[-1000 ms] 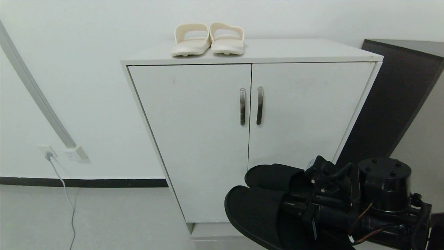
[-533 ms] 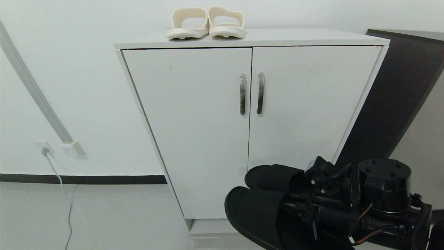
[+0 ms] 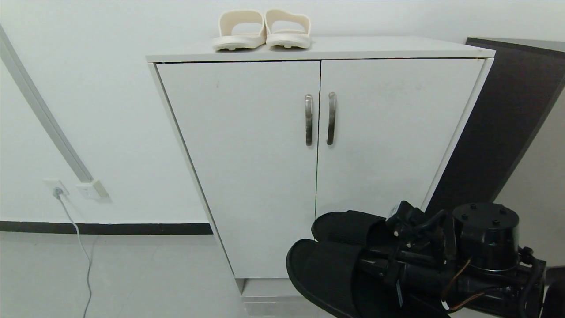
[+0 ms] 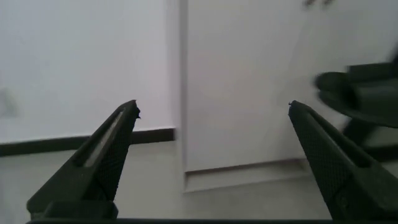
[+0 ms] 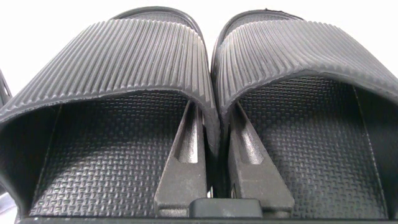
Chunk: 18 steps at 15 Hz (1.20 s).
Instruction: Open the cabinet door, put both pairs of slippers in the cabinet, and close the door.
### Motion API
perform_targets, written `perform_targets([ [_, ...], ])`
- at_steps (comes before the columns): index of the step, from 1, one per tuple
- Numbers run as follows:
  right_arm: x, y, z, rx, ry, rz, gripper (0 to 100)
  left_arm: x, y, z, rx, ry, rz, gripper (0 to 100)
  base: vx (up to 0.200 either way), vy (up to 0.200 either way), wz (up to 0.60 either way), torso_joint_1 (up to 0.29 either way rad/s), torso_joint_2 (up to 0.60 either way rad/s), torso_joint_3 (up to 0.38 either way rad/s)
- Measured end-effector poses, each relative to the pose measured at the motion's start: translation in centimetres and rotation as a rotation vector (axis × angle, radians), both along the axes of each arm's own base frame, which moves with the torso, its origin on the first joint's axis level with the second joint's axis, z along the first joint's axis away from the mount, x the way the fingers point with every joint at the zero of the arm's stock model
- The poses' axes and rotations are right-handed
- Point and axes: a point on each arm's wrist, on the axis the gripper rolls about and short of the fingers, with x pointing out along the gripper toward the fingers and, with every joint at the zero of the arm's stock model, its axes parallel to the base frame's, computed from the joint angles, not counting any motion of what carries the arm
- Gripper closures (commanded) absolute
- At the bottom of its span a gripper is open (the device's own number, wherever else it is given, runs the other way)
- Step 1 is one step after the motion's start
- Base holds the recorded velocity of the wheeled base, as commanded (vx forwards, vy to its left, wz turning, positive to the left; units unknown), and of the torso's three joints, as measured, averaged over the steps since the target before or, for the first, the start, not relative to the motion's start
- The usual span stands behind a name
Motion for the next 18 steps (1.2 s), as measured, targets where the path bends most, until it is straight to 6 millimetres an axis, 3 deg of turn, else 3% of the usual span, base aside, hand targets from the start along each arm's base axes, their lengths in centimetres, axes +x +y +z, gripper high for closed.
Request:
perform_targets([
  [5, 0.0, 0.1, -0.1, -0.001, 0.003, 0.004, 100, 3.3, -0.7, 2.8, -0.01, 0.068, -0.287, 0, 0.0, 0.0, 0.0, 0.0, 0.0, 0.0],
  [11, -0.1, 0.2, 0.0, 0.009, -0.009, 0.009, 100, 8.5, -1.6, 5.2, -0.015, 0.083, -0.42, 0, 0.0, 0.0, 0.0, 0.0, 0.0, 0.0],
  [18, -0.5, 0.5, -0.2, 0.008, -0.018, 0.028, 100, 14.5, -6.0, 6.2, -0.004, 0.139, -0.67, 0, 0.0, 0.0, 0.0, 0.0, 0.0, 0.0],
])
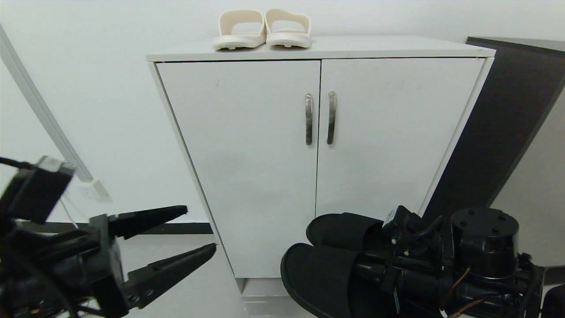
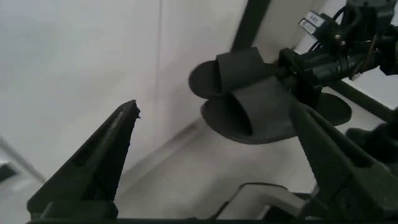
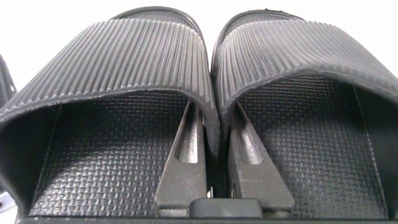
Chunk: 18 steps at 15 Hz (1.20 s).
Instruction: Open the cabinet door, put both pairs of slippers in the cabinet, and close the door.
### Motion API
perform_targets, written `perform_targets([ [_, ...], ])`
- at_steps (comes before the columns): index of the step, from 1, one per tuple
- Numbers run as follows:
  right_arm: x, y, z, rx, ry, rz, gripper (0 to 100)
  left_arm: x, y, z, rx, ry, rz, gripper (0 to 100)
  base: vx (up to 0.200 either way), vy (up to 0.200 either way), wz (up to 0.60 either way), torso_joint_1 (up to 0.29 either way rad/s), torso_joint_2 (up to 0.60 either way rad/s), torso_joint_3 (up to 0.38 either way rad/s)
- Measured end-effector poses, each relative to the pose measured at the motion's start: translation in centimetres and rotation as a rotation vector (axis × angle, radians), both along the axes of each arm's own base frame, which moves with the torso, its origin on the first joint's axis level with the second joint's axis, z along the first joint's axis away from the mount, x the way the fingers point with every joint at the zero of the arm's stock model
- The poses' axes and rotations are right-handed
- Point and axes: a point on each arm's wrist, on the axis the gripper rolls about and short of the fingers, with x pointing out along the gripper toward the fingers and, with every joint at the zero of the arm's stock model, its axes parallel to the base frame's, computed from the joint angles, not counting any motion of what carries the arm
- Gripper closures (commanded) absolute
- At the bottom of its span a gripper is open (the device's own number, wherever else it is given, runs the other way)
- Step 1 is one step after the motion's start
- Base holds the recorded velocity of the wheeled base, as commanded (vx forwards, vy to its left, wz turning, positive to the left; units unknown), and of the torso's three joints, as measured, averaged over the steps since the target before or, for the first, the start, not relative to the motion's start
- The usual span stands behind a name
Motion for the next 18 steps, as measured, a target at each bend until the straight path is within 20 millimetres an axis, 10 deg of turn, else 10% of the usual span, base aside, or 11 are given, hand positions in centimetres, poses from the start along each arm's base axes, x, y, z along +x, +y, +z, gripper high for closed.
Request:
perform_targets([
  [18, -0.2, -0.3, -0.1, 0.015, 0.002, 0.013, 100, 12.5, -15.2, 9.1, -0.143, -0.022, -0.438, 0, 0.0, 0.0, 0.0, 0.0, 0.0, 0.0],
])
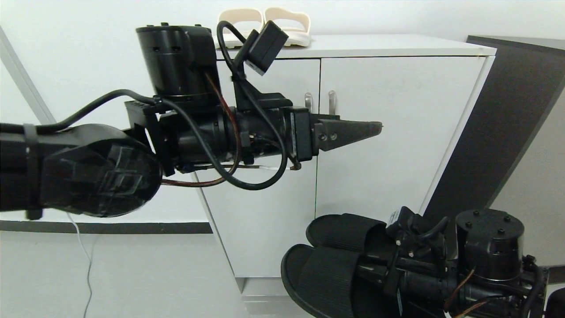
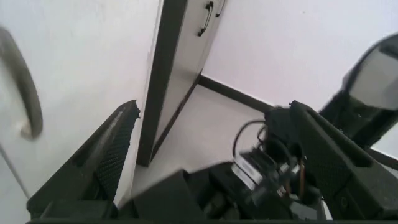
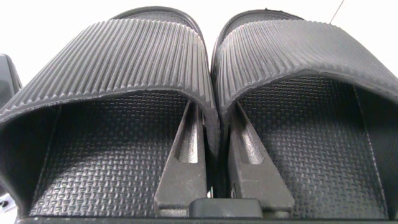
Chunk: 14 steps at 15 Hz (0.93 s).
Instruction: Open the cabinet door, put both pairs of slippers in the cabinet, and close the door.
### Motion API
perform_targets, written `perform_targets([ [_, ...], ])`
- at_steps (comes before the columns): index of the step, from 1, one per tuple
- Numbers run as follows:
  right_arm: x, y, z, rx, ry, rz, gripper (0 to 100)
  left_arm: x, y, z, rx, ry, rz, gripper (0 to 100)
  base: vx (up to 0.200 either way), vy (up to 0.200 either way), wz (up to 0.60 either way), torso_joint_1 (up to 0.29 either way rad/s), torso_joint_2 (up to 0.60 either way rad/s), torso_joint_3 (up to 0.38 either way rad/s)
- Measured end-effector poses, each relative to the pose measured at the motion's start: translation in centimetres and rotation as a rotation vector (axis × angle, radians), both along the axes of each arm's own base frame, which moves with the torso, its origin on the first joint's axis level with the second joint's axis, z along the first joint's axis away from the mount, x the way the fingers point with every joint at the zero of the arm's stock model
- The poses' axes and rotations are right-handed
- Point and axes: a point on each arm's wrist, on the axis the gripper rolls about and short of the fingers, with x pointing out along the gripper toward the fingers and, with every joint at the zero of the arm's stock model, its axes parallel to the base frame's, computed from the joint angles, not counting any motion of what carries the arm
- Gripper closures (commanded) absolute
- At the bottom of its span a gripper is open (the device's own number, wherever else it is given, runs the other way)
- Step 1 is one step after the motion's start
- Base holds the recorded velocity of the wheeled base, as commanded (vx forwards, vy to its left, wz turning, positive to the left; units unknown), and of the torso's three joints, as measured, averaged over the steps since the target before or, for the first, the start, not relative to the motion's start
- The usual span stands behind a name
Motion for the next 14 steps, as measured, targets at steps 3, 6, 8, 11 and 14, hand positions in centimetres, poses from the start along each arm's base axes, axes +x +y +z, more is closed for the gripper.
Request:
perform_targets([
  [3, 0.1, -0.1, 0.0, 0.0, 0.002, -0.003, 100, 2.4, -0.5, -0.2, -0.011, 0.032, 0.025, 0, 0.0, 0.0, 0.0, 0.0, 0.0, 0.0],
  [6, 0.2, 0.0, -0.1, -0.002, 0.003, -0.005, 100, 4.4, 0.1, -0.6, -0.018, 0.057, 0.077, 0, 0.0, 0.0, 0.0, 0.0, 0.0, 0.0],
  [8, 0.2, 0.0, -0.2, -0.004, 0.006, -0.006, 100, 5.1, 0.3, -0.9, -0.016, 0.063, 0.13, 0, 0.0, 0.0, 0.0, 0.0, 0.0, 0.0],
  [11, 0.4, 0.1, -0.5, -0.012, 0.012, -0.009, 100, 5.7, 0.1, -1.2, -0.016, 0.067, 0.182, 0, 0.0, 0.0, 0.0, 0.0, 0.0, 0.0],
  [14, 0.5, 0.2, -0.6, -0.016, 0.016, -0.012, 100, 6.0, -0.6, -1.1, -0.018, 0.065, 0.217, 0, 0.0, 0.0, 0.0, 0.0, 0.0, 0.0],
])
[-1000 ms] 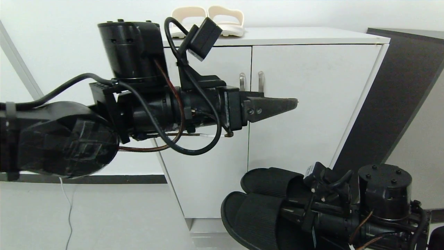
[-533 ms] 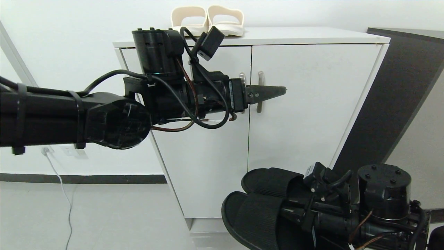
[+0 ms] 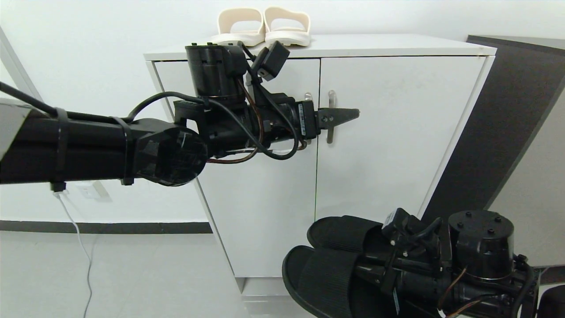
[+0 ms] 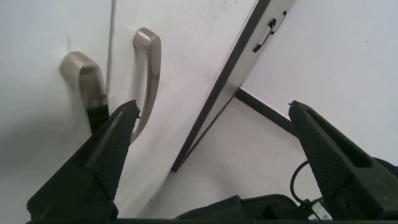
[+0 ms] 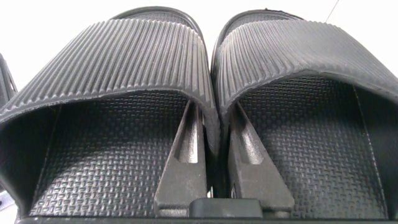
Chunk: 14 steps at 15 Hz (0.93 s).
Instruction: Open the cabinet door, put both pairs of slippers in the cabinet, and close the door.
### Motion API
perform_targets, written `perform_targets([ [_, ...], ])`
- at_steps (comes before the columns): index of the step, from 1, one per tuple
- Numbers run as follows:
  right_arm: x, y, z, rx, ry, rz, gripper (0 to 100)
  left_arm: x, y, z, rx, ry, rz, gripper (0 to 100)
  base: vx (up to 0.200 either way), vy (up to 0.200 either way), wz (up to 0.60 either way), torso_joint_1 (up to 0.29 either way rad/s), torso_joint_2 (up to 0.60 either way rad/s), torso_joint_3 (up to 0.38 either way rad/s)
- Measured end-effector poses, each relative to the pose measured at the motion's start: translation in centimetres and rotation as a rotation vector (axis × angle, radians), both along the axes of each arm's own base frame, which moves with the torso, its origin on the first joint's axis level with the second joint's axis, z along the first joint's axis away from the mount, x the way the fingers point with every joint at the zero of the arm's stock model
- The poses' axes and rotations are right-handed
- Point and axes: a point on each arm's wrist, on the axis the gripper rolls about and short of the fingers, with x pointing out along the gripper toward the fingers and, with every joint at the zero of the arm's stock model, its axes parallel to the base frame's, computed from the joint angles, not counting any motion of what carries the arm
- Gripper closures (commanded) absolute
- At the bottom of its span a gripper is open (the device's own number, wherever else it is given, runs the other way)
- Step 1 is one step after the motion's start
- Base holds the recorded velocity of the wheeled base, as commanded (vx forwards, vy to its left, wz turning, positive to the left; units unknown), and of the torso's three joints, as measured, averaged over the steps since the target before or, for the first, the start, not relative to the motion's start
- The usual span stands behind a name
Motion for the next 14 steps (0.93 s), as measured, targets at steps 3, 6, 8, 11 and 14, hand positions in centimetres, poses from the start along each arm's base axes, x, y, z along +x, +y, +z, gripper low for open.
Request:
perform_targets([
  [3, 0.0, 0.0, 0.0, 0.0, 0.0, 0.001, 100, 0.3, -0.6, -0.1, 0.005, 0.007, -0.001, 0, 0.0, 0.0, 0.0, 0.0, 0.0, 0.0],
  [6, 0.0, 0.1, 0.0, 0.0, -0.001, 0.002, 100, 0.6, -1.3, -0.3, 0.011, 0.015, -0.01, 0, 0.0, 0.0, 0.0, 0.0, 0.0, 0.0],
  [8, 0.0, 0.1, 0.0, 0.0, 0.0, 0.002, 100, 0.8, -1.6, -0.3, 0.007, 0.012, -0.014, 0, 0.0, 0.0, 0.0, 0.0, 0.0, 0.0],
  [11, -0.1, 0.2, 0.0, -0.001, 0.001, 0.007, 100, 1.0, -1.7, -0.5, 0.008, 0.016, -0.012, 100, 0.0, 0.0, 0.0, 0.0, 0.0, 0.0],
  [14, -0.3, 0.2, -0.2, -0.005, 0.008, 0.018, 100, 0.7, -1.6, -0.7, 0.01, 0.028, -0.02, 100, 0.0, 0.0, 0.0, 0.0, 0.0, 0.0],
])
